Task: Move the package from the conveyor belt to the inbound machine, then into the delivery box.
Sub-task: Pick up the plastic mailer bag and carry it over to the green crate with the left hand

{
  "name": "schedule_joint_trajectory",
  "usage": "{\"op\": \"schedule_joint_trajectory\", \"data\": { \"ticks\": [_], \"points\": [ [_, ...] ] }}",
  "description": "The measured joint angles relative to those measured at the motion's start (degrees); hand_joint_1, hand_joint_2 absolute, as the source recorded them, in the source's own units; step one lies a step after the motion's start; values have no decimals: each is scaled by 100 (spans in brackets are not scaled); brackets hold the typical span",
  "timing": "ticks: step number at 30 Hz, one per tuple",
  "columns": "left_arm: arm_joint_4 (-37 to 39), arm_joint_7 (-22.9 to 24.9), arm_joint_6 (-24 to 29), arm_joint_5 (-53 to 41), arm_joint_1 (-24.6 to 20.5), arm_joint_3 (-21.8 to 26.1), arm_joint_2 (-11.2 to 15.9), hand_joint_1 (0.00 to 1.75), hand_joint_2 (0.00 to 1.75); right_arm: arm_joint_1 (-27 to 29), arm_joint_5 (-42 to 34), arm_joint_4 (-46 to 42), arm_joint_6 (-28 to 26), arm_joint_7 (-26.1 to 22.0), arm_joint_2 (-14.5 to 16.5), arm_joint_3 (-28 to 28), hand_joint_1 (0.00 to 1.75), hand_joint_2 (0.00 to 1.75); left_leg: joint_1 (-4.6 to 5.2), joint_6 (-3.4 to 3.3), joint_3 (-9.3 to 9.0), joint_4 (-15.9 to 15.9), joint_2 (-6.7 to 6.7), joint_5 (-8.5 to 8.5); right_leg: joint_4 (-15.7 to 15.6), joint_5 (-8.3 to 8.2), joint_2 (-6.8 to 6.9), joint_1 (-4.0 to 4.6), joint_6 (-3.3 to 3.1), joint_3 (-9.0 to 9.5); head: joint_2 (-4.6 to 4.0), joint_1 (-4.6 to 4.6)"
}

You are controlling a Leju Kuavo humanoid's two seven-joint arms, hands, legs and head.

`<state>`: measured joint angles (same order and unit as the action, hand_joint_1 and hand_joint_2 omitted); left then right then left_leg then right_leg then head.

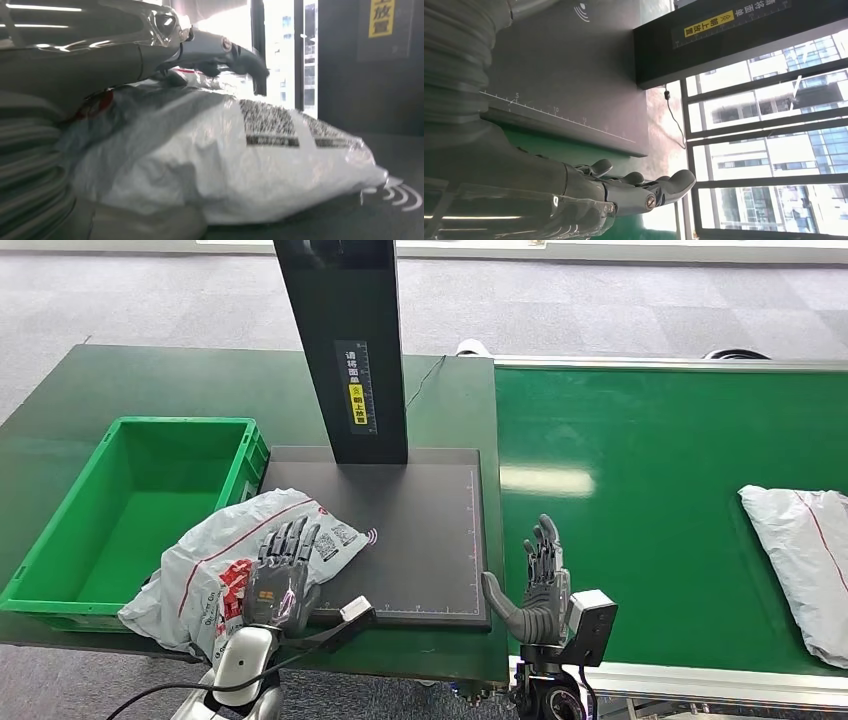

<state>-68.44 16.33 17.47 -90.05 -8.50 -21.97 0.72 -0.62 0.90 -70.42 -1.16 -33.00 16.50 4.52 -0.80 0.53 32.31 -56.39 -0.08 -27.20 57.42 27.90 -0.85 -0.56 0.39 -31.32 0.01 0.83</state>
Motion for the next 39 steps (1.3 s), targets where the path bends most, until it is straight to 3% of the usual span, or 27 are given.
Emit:
{"op": "schedule_joint_trajectory", "data": {
  "ticks": [16,19,24,29,31,34,36,39],
  "points": [
    [37,373,-70,-9,19,-128,29,175,175,57,0,-34,0,0,0,-10,0,175,0,1,-3,0,2,-1,0,3,-1,0,-3,1,1,0],
    [-42,404,284,-8,79,-194,46,175,175,84,0,-50,0,0,-1,-21,0,175,0,1,4,0,4,-1,0,3,-2,1,-3,-8,0,0],
    [-457,53,1577,-7,303,-211,14,175,175,129,6,-51,0,0,0,-33,0,175,1,0,28,-1,3,0,0,2,-1,-1,-2,-32,-1,0],
    [-652,-187,1884,29,378,-177,-32,175,175,131,10,-50,-4,-1,0,-32,0,175,1,0,33,-1,3,0,0,2,-1,-1,-2,-37,0,1],
    [-1334,-1014,2078,345,598,7,-204,175,175,121,10,-38,-28,-14,0,-31,0,175,1,0,46,-2,3,-1,0,2,-1,-1,-1,-48,1,1],
    [-2669,-3354,2176,1375,1028,623,-817,175,175,67,-1,30,-71,-73,-2,-28,0,175,1,0,62,-2,3,-1,0,2,-1,-1,-1,-63,1,1],
    [-3072,-4561,2175,2043,1172,1053,-1232,175,175,18,-11,76,-78,-87,-2,-28,0,175,1,0,62,-2,3,-1,0,2,-1,-1,-1,-64,1,0],
    [-3491,-5360,2172,2836,1284,1544,-1619,175,175,-34,-28,132,-84,-93,-2,-28,0,175,0,0,61,-2,3,-1,0,2,-1,0,-1,-64,0,1]
  ]
}}
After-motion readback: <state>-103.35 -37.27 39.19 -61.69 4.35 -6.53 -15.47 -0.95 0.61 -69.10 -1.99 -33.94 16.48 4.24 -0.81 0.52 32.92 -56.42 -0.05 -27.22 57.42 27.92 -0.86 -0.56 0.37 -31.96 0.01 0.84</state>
